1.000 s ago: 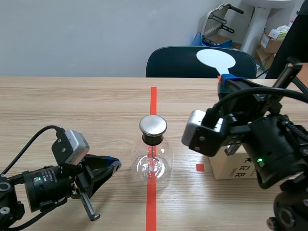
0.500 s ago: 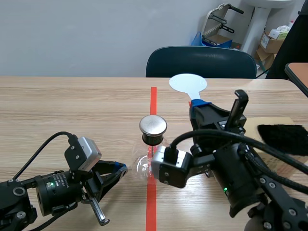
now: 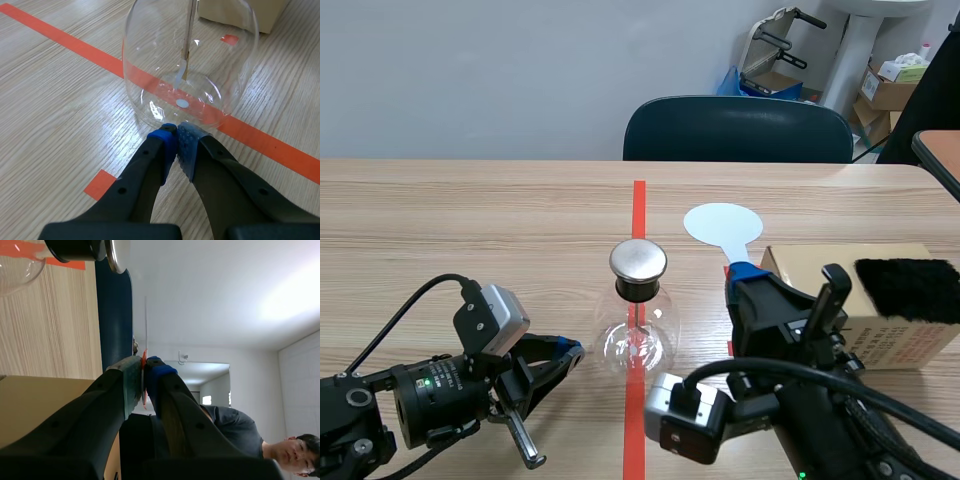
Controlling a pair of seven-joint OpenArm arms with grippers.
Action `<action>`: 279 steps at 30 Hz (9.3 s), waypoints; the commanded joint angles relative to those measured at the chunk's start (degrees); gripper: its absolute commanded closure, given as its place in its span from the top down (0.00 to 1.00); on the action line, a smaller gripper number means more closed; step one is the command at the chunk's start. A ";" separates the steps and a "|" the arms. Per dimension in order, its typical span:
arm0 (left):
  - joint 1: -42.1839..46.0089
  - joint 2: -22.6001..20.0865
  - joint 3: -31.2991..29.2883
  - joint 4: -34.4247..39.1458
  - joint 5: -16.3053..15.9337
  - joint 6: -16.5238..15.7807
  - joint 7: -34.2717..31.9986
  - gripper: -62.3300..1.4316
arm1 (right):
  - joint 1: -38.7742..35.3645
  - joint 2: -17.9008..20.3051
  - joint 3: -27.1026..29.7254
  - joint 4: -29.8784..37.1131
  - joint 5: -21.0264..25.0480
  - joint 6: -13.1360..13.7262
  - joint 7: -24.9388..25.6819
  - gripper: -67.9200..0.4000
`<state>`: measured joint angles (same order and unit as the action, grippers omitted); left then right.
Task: Do the electroscope experiment
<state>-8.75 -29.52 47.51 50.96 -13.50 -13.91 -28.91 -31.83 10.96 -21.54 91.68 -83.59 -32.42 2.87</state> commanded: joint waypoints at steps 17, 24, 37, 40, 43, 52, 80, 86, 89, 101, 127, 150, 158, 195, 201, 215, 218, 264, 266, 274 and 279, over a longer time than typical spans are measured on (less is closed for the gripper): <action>-0.28 0.26 -0.17 0.79 -0.37 -0.15 -0.83 0.08 | -0.55 0.15 1.01 0.50 -0.11 -2.73 -1.29 0.03; -0.26 0.26 -0.17 0.79 -0.37 -0.15 -0.81 0.08 | -0.55 0.15 1.01 0.50 -0.11 -2.73 -1.53 0.03; 1.14 0.28 -0.17 0.79 -0.37 -0.17 -0.63 0.08 | -0.55 0.13 1.01 0.50 -0.11 -2.73 -2.14 0.03; 1.14 0.28 -0.17 0.79 -0.37 -0.17 -0.61 0.08 | -0.55 0.13 1.01 0.50 -0.11 -2.73 -2.14 0.03; 1.16 0.28 -0.17 0.79 -0.37 -0.17 -0.59 0.08 | -0.55 0.13 1.01 0.50 -0.11 -2.73 -2.12 0.03; 1.14 0.28 -0.17 0.79 -0.37 -0.15 -0.61 0.08 | -0.52 0.13 1.01 0.50 -0.11 -2.73 -2.14 0.03; 1.14 0.28 -0.17 0.79 -0.37 -0.15 -0.61 0.08 | -0.52 0.13 1.01 0.50 -0.11 -2.73 -2.14 0.03; 1.14 0.28 -0.17 0.79 -0.37 -0.15 -0.61 0.08 | -0.52 0.13 1.01 0.50 -0.11 -2.73 -2.14 0.03; 1.14 0.28 -0.17 0.79 -0.37 -0.15 -0.61 0.08 | -0.52 0.13 1.01 0.50 -0.11 -2.73 -2.14 0.03; 1.14 0.28 -0.17 0.79 -0.37 -0.15 -0.61 0.08 | -0.52 0.13 1.01 0.50 -0.11 -2.73 -2.14 0.03; 0.42 0.28 -0.33 0.79 -0.39 0.02 -1.22 0.08 | -0.52 0.15 1.01 0.50 -0.11 -2.73 -2.16 0.03; -0.13 0.28 -0.70 0.79 -0.39 2.82 -1.22 0.08 | -0.50 0.13 1.01 0.50 -0.11 -2.73 13.14 0.03; -0.13 0.28 -0.70 0.79 -0.39 2.82 -1.16 0.08 | -0.50 0.13 1.01 0.50 -0.11 -2.73 20.15 0.03; 0.52 0.28 -0.70 0.79 -0.39 2.82 -0.79 0.08 | -0.52 0.15 1.01 0.50 -0.11 -2.71 -4.09 0.03; 0.52 0.28 -0.70 0.79 -0.39 2.82 -0.79 0.08 | -0.52 0.15 1.01 0.50 -0.11 -2.71 -9.55 0.03; 0.52 0.28 -0.70 0.79 -0.39 2.80 -0.76 0.08 | -0.52 0.15 1.01 0.50 -0.11 -2.47 -3.74 0.03; 0.52 0.28 -0.70 0.79 -0.39 2.80 -0.76 0.08 | -0.52 0.15 1.01 0.50 -0.11 -2.47 0.55 0.03; 17.20 0.28 -0.70 0.79 -0.37 2.67 3.48 0.08 | -0.52 0.15 1.01 0.50 -0.11 -2.49 11.10 0.03; 17.66 0.28 -0.70 0.79 -0.37 2.67 3.48 0.08 | -0.52 0.15 1.01 0.50 -0.11 -2.49 7.85 0.03; 17.79 0.28 -0.70 0.79 -0.37 2.67 3.48 0.08 | -0.52 0.15 1.01 0.50 -0.11 -2.49 -3.85 0.03; 17.79 0.28 -0.70 0.79 -0.37 2.67 3.48 0.08 | -0.52 0.15 1.01 0.50 -0.11 -2.49 -8.28 0.03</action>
<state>5.89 -29.52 45.34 52.51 -15.05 -9.69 -28.56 -33.04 10.96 -20.73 91.66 -83.61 -34.28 -5.08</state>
